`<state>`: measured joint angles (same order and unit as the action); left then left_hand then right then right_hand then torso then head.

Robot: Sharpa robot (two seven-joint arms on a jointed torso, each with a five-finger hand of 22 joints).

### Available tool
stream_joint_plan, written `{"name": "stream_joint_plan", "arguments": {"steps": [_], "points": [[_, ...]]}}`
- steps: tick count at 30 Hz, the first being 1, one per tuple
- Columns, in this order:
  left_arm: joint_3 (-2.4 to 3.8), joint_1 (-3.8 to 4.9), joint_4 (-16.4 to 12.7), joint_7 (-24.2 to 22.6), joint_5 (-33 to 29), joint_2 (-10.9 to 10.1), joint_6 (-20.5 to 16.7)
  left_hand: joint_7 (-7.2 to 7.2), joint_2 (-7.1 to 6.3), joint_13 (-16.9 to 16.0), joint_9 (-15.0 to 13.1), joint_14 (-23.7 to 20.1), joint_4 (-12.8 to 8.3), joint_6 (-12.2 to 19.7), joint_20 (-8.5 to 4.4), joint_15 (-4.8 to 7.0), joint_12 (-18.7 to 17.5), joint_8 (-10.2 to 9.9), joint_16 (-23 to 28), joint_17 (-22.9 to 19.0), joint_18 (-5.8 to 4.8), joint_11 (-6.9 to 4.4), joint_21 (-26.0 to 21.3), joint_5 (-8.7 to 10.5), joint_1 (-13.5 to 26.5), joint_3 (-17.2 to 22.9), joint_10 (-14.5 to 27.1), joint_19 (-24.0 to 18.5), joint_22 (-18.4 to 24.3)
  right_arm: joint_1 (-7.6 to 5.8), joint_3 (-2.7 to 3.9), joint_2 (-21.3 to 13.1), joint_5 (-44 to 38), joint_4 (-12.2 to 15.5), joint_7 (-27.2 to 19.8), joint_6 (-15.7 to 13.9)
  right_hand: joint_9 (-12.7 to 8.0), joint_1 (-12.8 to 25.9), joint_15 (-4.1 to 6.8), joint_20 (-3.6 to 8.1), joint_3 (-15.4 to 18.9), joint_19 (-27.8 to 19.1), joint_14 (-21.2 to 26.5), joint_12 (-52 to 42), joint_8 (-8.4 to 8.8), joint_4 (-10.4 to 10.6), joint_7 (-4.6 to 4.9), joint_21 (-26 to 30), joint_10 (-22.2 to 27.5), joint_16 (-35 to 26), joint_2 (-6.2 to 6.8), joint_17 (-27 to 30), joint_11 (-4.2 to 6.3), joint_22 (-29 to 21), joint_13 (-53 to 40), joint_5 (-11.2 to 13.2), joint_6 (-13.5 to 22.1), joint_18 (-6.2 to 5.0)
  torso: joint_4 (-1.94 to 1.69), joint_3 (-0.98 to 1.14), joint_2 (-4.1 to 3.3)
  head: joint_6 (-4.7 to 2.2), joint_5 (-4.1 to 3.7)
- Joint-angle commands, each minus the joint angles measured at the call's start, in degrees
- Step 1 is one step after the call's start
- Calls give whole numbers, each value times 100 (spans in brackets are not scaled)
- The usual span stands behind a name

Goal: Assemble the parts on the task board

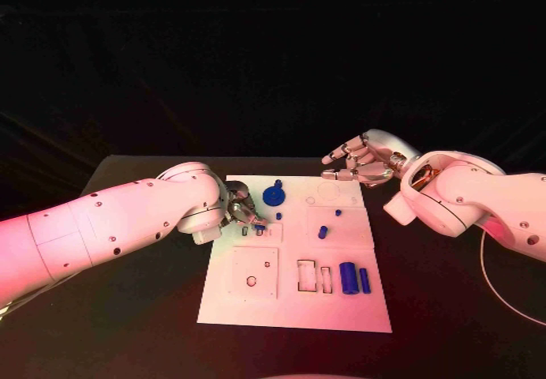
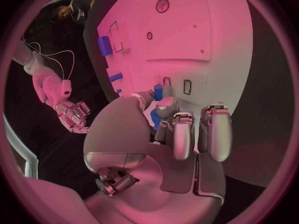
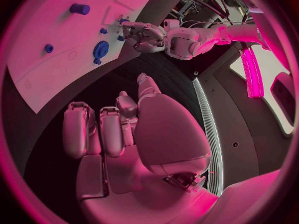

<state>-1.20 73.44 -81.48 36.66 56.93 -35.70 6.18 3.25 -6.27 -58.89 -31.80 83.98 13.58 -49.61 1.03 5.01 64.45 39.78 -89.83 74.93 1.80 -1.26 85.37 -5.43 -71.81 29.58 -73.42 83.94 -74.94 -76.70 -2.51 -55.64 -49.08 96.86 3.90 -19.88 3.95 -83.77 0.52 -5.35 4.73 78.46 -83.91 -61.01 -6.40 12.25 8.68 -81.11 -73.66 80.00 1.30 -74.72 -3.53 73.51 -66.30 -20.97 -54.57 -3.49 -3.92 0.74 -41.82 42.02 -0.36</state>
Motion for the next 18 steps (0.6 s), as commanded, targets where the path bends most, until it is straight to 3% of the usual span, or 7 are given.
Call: {"name": "stream_joint_plan", "arguments": {"steps": [1,9,18], "points": [[1,-17,-22,-40,314,11,11,-36,14,-4,-11,602,-1016,-14,39,-21,36,36,-17,1507,-39,-9,41,-27,50,1032,-35,389,-901,5,0,2,4,1,-55,93,7,-18,30,-19,15,-38,-281,-31,-21,-12,-12,35,-9,-26,-42,5,10,-5,10,-19,-39,-48,4,-2,-4,11,0],[-7,-41,8,11,528,73,285,-38,-9,7,-23,602,-1055,-10,37,-19,27,45,-17,1507,-40,-12,43,-31,68,1080,-32,391,-906,6,0,3,4,5,-57,96,7,-18,30,-19,15,-38,-281,-31,-21,-12,-12,35,-9,-26,-42,5,10,-5,10,-19,-39,-48,4,-3,-4,34,14],[-58,-64,44,63,635,85,578,-37,-28,4,-32,602,-1095,-8,35,-17,30,52,-17,1507,-40,-12,43,-49,87,1123,-38,391,-908,6,-1,3,6,2,-62,115,7,-18,30,-19,15,-38,-281,-31,-21,-12,-12,35,-9,-26,-42,5,10,-5,10,-19,-39,-48,6,-1,-3,59,21]]}}
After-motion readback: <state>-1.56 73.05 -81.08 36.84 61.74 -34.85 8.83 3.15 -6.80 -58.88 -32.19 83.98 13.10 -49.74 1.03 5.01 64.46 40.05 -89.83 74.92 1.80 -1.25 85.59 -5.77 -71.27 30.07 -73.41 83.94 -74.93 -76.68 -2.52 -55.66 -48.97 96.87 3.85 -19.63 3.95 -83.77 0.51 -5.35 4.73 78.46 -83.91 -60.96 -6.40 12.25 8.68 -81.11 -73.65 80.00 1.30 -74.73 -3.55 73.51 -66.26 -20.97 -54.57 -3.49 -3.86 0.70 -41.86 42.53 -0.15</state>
